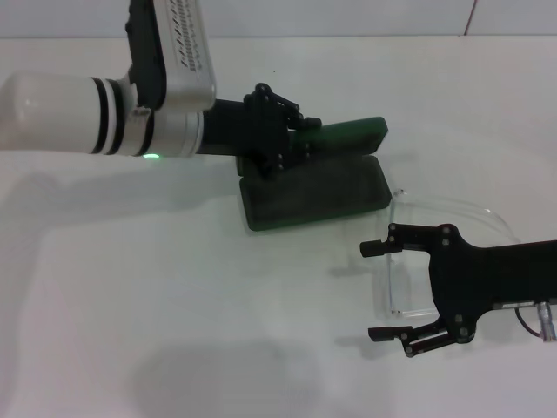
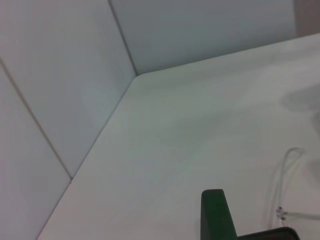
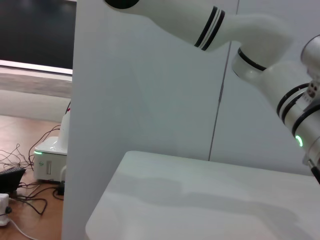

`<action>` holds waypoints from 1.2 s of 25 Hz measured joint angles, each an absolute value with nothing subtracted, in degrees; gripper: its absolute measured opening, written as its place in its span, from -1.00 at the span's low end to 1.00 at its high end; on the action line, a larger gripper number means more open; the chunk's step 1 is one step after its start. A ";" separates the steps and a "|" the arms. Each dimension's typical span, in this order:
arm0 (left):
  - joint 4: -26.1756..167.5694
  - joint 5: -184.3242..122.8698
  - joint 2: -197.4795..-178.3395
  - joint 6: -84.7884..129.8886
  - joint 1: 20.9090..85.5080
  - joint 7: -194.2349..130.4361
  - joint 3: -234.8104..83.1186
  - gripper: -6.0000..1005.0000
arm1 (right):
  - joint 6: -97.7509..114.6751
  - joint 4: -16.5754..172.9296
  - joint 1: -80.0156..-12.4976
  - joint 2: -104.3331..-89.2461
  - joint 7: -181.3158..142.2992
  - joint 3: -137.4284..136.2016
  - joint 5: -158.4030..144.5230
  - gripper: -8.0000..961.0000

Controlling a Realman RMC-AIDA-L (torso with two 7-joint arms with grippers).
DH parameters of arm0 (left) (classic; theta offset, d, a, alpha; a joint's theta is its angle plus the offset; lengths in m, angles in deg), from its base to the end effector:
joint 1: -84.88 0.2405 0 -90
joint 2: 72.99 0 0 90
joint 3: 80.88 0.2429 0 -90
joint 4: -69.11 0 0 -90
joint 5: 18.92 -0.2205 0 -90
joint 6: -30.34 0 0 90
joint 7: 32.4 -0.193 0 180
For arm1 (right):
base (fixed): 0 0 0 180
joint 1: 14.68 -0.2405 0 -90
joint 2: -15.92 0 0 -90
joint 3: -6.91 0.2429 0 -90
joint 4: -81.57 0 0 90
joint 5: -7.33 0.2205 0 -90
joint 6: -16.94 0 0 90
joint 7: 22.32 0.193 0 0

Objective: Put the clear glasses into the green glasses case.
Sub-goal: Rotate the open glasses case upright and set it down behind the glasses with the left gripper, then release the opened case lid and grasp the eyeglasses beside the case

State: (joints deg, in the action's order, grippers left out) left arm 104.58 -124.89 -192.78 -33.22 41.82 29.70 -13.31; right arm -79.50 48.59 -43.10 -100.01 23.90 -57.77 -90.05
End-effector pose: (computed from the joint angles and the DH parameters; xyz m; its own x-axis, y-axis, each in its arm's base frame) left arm -0.1622 0.4143 -0.1051 0.9703 -0.1664 0.1754 -0.0981 -0.9340 -0.3435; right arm 0.2066 0.2943 -0.0654 0.8398 0.2055 -0.5025 0.1626 -0.9783 -0.1284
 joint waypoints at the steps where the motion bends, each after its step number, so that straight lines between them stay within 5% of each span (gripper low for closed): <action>1: 104.40 -124.59 -192.80 -33.17 41.84 28.91 -13.06 -0.48 | -79.51 48.72 -43.10 -100.01 23.87 -57.77 -90.05 0.82; 30: 102.49 -113.12 -192.96 -31.47 43.03 23.24 -10.75 -0.36 | -79.38 48.97 -43.37 -100.06 23.21 -57.65 -90.01 0.82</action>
